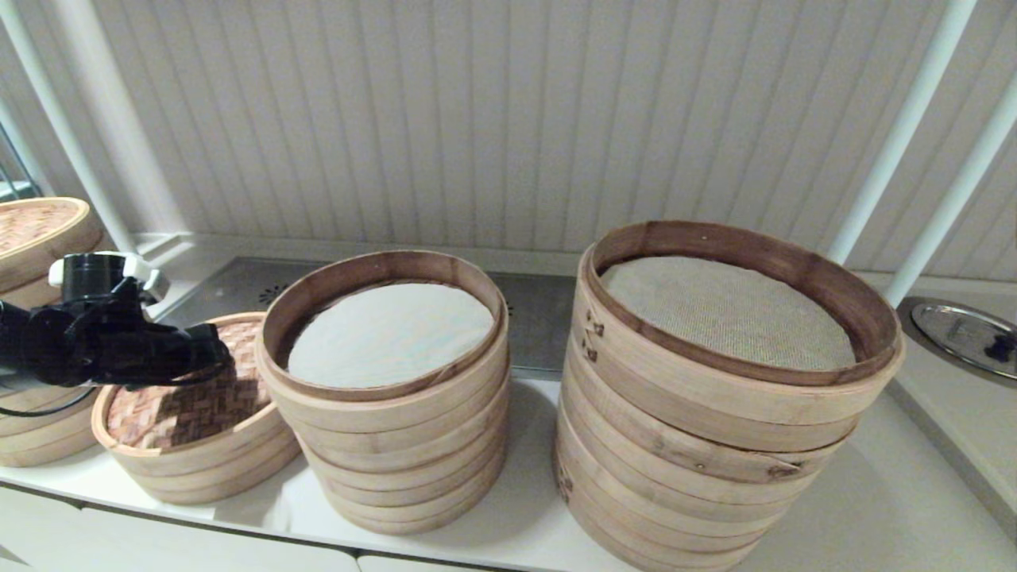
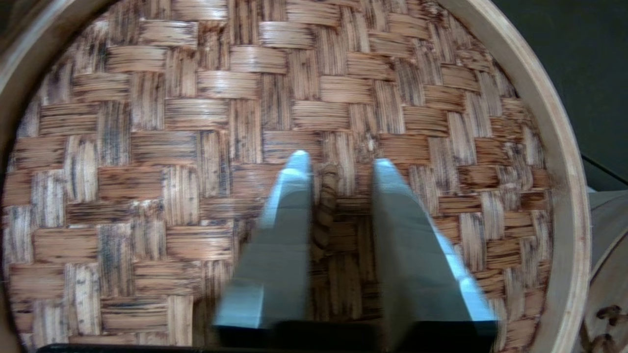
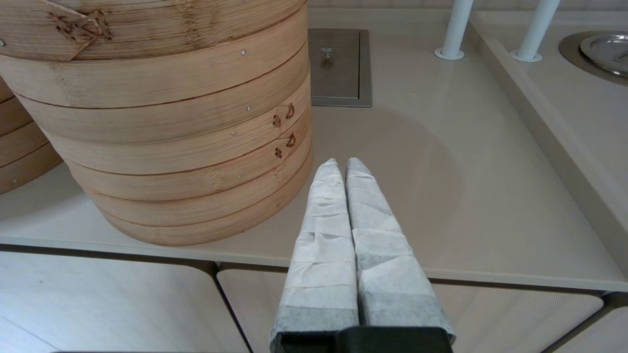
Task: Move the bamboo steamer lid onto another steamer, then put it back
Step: Put the steamer, then pick up the steamer
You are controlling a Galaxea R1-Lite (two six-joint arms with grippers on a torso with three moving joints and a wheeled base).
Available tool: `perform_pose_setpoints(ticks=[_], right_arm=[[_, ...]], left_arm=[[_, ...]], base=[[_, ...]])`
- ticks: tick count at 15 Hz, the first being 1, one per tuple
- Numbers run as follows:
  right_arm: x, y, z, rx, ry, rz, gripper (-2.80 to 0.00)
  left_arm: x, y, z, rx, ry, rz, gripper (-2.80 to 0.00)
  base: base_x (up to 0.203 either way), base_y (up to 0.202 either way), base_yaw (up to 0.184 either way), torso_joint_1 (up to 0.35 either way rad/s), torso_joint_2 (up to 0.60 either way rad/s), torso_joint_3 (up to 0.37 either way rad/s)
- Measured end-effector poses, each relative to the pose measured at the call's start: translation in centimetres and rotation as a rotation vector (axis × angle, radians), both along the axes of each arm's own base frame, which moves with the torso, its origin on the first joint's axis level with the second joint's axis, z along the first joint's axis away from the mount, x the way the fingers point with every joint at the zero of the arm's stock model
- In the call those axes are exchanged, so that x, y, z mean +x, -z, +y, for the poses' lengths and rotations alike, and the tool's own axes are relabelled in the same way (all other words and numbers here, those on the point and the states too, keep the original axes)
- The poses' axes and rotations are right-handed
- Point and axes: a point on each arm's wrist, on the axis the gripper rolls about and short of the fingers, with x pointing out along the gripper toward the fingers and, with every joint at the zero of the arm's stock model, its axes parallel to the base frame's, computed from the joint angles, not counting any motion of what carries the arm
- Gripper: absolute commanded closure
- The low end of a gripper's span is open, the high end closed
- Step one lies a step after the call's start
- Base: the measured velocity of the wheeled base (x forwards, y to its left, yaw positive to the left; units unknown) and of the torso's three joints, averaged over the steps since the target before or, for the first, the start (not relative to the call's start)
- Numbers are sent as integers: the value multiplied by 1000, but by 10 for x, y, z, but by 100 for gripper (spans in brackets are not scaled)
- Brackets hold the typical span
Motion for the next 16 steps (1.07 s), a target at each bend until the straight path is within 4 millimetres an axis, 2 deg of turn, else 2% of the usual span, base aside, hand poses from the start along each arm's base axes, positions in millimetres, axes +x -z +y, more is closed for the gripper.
perform_pose_setpoints(ticks=[4, 7, 12, 16], right_arm=[[0, 0, 0, 0, 0, 0, 0], [0, 0, 0, 0, 0, 0, 0], [0, 0, 0, 0, 0, 0, 0], [0, 0, 0, 0, 0, 0, 0]], left_arm=[[0, -7, 0, 5, -2, -21, -280], [-11, -33, -2, 16, 7, -86, -280], [-49, -84, -9, 40, 12, -186, -280], [-81, -101, -23, 43, 86, -167, -280]], base=[[0, 0, 0, 0, 0, 0], [0, 0, 0, 0, 0, 0], [0, 0, 0, 0, 0, 0], [0, 0, 0, 0, 0, 0]])
